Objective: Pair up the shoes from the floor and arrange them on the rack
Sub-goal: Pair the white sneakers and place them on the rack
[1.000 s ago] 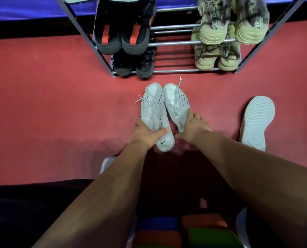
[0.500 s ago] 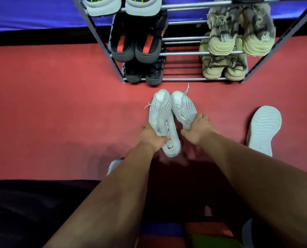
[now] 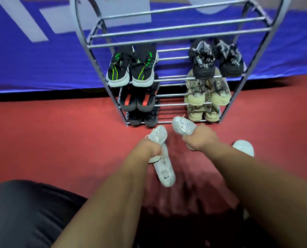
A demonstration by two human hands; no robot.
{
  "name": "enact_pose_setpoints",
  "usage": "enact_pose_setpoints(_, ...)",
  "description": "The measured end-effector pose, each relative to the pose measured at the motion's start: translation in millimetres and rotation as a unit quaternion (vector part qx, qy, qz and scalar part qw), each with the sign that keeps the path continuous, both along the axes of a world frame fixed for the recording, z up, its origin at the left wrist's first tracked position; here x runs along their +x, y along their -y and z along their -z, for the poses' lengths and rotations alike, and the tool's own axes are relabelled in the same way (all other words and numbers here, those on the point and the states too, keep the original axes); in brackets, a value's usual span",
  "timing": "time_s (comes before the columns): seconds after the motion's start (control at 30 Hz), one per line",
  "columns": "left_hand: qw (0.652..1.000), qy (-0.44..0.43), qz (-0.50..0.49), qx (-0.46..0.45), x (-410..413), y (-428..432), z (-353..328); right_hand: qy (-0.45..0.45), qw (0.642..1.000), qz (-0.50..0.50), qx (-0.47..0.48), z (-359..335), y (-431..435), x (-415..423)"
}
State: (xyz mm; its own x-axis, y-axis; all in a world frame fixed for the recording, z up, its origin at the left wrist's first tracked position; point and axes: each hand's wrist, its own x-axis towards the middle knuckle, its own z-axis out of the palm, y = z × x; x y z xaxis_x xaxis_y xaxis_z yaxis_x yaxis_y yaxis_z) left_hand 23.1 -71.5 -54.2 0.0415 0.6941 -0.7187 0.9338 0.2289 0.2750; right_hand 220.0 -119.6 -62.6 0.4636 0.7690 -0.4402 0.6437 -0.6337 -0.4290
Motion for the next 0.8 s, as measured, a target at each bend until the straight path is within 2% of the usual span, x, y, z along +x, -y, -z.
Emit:
enact_pose_setpoints(0.17,0.995,-0.05,0.08,-0.044,6,-26,-104,0.057,0.995,-0.074,0.02,-92,-8,17)
enact_pose_setpoints(0.27,0.994,-0.044,0.095,-0.024,3,-30,-164,0.095,0.989,-0.1,0.056,-152,-5,23)
enact_pose_setpoints(0.4,0.988,-0.017,0.1,0.115,-10,-15,-238,0.086,0.986,-0.083,0.117,-209,3,20)
enact_pose_setpoints(0.5,0.978,0.038,0.05,0.197,-28,-7,-269,0.068,0.98,-0.061,0.179,-239,11,14)
enact_pose_setpoints(0.67,0.96,0.09,-0.033,0.265,-55,-4,-290,0.041,0.958,-0.039,0.282,-263,9,2)
enact_pose_setpoints(0.8,0.928,0.119,-0.088,0.342,-63,-13,-293,0.013,0.934,-0.023,0.355,-280,-3,-8)
